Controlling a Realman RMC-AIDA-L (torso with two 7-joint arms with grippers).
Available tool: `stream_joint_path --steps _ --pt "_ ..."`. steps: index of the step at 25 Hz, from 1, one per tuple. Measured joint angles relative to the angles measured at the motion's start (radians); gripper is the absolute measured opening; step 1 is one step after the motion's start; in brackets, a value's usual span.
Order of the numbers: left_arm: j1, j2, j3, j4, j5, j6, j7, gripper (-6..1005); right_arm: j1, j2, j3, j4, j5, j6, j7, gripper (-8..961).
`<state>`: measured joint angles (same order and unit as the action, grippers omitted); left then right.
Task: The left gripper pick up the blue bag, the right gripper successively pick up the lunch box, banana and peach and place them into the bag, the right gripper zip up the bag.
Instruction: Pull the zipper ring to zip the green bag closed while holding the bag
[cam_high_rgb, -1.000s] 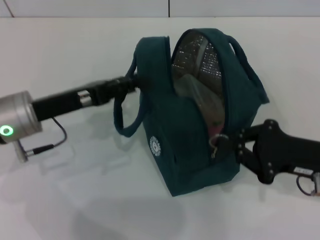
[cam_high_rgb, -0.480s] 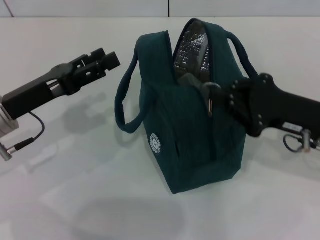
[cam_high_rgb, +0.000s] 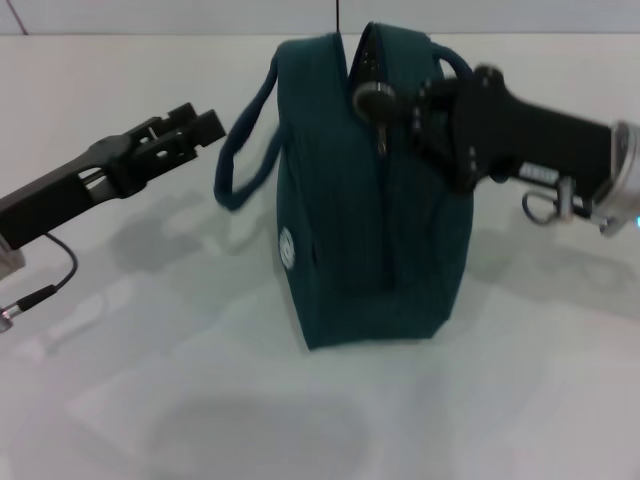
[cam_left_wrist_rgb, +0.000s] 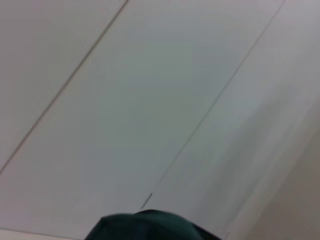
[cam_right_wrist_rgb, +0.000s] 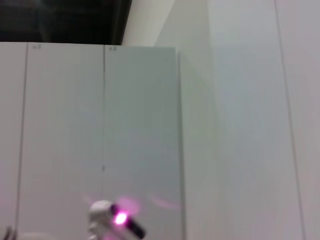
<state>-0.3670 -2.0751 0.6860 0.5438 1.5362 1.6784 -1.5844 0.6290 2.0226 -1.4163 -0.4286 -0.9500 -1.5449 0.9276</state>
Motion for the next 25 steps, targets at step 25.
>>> stream_joint_path --steps 25 --pt "0.01 0.001 0.015 -0.001 0.026 0.026 -0.07 877 0.074 0.005 -0.036 -0.016 0.033 0.059 -0.003 13"
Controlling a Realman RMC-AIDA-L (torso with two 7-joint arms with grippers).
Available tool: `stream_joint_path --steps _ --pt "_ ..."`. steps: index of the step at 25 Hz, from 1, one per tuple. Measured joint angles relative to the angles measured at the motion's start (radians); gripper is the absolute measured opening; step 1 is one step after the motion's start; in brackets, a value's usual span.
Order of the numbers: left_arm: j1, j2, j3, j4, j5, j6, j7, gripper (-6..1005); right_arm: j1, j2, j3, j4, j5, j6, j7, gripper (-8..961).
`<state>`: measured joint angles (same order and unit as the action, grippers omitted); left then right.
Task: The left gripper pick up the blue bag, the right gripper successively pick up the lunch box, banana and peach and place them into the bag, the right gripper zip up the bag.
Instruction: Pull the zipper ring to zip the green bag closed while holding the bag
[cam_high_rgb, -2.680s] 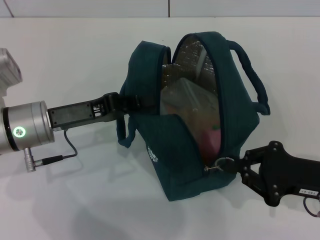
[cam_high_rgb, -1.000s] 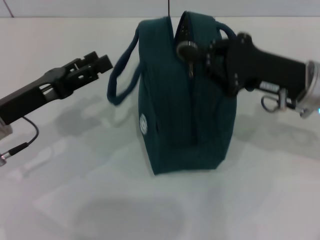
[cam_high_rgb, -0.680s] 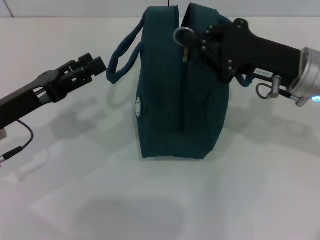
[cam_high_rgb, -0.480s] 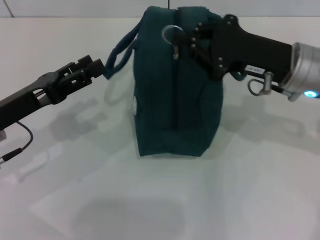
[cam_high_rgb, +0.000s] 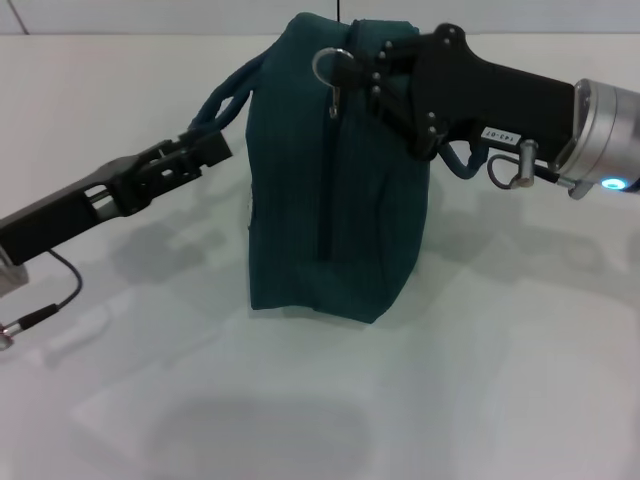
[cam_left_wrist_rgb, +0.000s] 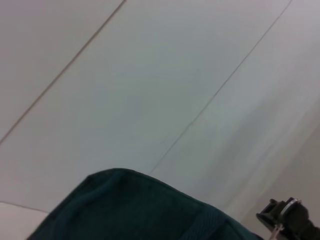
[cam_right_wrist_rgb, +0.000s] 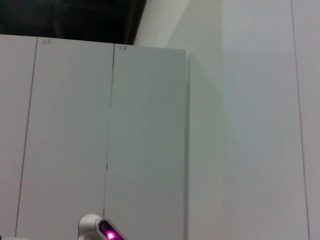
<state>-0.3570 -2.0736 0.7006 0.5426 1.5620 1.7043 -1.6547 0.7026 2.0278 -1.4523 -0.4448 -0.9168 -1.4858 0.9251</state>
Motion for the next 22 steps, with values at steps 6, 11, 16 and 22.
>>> stream_joint_path --steps 6,11,16,22 --pt "-0.033 -0.007 0.042 -0.018 0.006 0.0 -0.033 877 -0.027 0.0 0.0 0.002 0.001 0.006 0.0 14" --pt "-0.047 -0.008 0.063 -0.027 0.022 0.001 -0.044 877 -0.033 0.0 0.0 0.003 0.001 0.008 0.0 14" --pt "-0.048 -0.009 0.071 -0.026 0.023 0.002 -0.042 876 -0.035 0.0 -0.001 0.003 0.001 0.009 0.0 15" --pt "-0.05 -0.011 0.071 -0.027 0.024 -0.009 -0.03 876 -0.035 0.0 -0.013 0.003 0.001 0.009 0.0 15"
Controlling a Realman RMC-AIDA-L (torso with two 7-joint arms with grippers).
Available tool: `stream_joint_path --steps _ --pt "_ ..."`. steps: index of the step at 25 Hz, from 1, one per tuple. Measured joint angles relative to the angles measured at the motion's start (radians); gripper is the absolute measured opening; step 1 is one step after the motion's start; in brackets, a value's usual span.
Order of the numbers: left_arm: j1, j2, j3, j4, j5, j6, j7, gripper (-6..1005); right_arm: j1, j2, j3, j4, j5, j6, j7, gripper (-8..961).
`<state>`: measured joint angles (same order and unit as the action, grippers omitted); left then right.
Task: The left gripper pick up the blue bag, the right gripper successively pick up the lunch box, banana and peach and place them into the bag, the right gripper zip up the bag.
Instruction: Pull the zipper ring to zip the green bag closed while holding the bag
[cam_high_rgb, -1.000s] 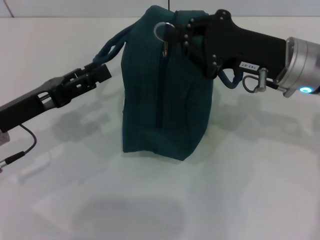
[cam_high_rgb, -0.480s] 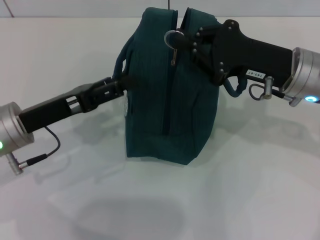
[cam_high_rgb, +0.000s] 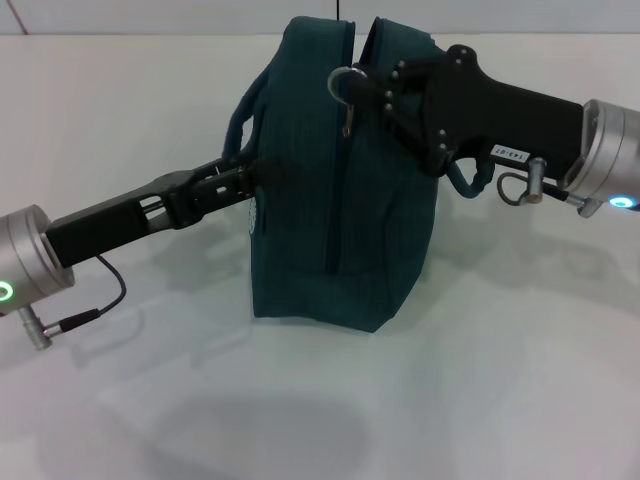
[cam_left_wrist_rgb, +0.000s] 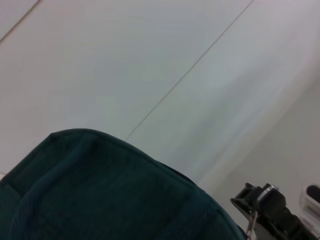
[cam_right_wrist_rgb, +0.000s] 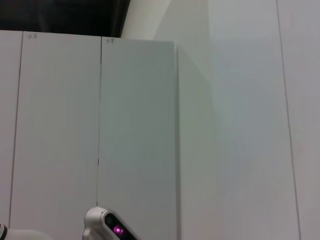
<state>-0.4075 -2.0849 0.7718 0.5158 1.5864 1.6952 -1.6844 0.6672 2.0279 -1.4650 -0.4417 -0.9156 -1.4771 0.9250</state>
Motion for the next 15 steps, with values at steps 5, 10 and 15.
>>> stream_joint_path --steps 5,10,15 --pt "-0.008 -0.002 0.0 -0.003 0.001 -0.026 0.016 875 0.0 0.0 -0.002 0.0 0.0 0.0 0.0 15" --pt "-0.011 -0.003 0.0 -0.004 0.001 -0.051 0.018 875 0.0 0.0 -0.002 0.0 0.0 0.0 0.0 16" --pt "-0.015 -0.003 0.01 -0.004 0.001 -0.052 0.018 665 -0.001 0.0 -0.002 0.0 0.0 0.0 0.0 16"
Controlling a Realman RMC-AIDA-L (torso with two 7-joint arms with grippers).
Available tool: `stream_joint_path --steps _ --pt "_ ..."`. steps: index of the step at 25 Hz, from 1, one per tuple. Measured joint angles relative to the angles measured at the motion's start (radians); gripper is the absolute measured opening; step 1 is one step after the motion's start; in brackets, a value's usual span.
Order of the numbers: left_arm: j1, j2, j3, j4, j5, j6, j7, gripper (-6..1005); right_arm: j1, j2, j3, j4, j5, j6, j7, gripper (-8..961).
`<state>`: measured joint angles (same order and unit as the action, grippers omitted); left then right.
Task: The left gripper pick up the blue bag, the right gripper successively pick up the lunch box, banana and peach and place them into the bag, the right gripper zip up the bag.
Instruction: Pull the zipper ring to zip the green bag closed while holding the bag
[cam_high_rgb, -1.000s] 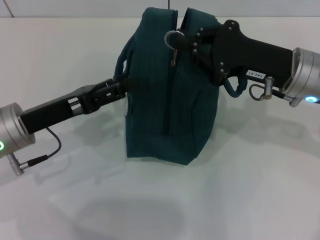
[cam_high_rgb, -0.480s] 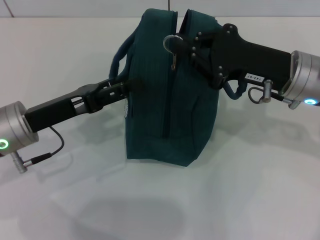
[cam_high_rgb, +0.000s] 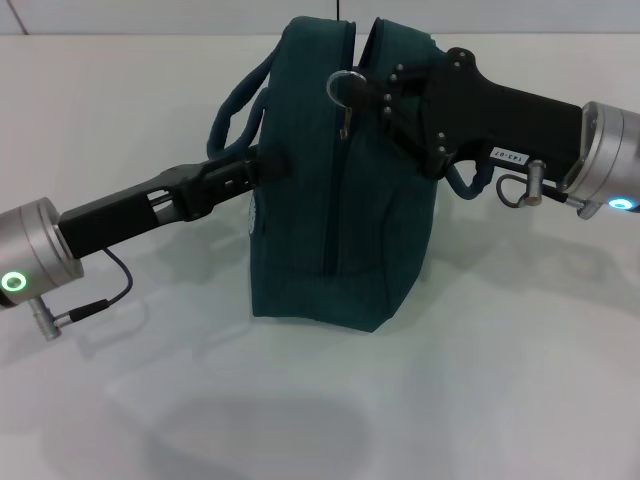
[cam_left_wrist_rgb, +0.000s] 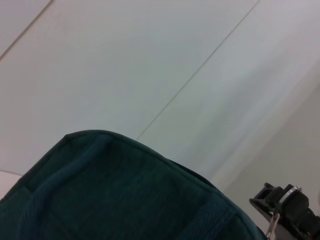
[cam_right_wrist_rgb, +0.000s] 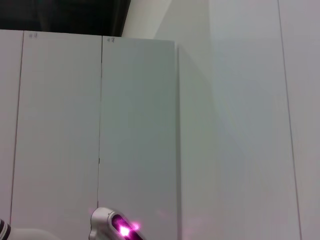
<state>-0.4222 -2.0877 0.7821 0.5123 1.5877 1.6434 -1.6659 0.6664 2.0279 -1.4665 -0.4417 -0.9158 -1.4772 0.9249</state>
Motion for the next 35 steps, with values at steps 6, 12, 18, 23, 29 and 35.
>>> stream_joint_path --steps 6,12,18,23,29,35 --pt "0.0 0.0 0.002 -0.009 -0.002 0.003 0.004 419 -0.001 0.0 0.0 0.0 0.0 0.0 0.0 17" --pt "-0.008 0.0 0.002 -0.03 -0.004 0.01 0.032 222 -0.002 0.0 0.002 0.0 0.0 0.0 0.0 17" --pt "-0.009 0.0 0.001 -0.035 -0.007 0.012 0.042 125 -0.008 0.0 0.002 0.0 0.002 0.0 0.0 17" --pt "-0.003 -0.001 0.001 -0.044 -0.02 0.022 0.098 70 -0.015 0.0 -0.005 0.01 0.038 -0.002 0.009 18" --pt "-0.008 -0.002 0.002 -0.074 -0.021 0.061 0.176 55 -0.016 0.0 -0.017 0.058 0.122 -0.002 0.069 18" --pt "-0.013 -0.001 0.027 -0.078 0.001 0.06 0.189 55 -0.016 0.0 -0.023 0.072 0.153 -0.007 0.098 19"
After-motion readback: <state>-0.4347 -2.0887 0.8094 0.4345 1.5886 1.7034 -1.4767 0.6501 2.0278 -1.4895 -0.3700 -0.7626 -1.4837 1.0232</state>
